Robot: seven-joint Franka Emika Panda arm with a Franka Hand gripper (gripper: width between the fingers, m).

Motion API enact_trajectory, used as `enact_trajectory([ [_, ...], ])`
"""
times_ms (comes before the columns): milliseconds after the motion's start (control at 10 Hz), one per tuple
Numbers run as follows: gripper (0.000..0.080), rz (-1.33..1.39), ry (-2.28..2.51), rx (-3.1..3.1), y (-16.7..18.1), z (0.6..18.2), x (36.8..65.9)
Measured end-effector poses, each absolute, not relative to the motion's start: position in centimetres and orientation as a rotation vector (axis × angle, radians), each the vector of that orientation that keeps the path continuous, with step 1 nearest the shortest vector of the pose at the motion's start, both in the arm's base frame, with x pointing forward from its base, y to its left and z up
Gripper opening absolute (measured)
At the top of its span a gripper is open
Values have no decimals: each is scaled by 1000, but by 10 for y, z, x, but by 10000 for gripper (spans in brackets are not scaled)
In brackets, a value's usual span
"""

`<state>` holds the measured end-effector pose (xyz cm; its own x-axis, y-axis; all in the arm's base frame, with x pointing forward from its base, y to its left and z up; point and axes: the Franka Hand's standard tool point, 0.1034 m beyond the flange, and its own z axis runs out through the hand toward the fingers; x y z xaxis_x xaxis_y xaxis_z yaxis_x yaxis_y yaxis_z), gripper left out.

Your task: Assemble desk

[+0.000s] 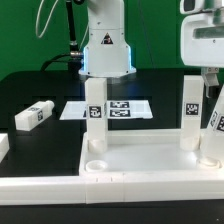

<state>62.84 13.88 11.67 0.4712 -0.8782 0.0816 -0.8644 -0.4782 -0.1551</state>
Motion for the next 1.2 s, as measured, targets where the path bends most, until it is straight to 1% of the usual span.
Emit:
enact_trajectory([
  [100, 649, -236, 1473, -2669, 136, 117, 629],
  [200, 649, -247, 1279, -2790, 138, 117, 629],
  [300, 649, -259, 927, -2984, 142, 119, 635],
  [400, 649, -262, 609, -3097, 145, 117, 638],
  [500, 649, -256, 455, -3134, 142, 115, 638],
  [600, 649, -257, 486, -3127, 142, 115, 638],
  [800, 384, -257, 520, -3120, 142, 115, 638],
  [900, 319, -252, 646, -3099, 137, 115, 637],
  [1100, 314, -255, 878, -3028, 134, 115, 637],
  [1200, 312, -256, 918, -3015, 133, 115, 638],
])
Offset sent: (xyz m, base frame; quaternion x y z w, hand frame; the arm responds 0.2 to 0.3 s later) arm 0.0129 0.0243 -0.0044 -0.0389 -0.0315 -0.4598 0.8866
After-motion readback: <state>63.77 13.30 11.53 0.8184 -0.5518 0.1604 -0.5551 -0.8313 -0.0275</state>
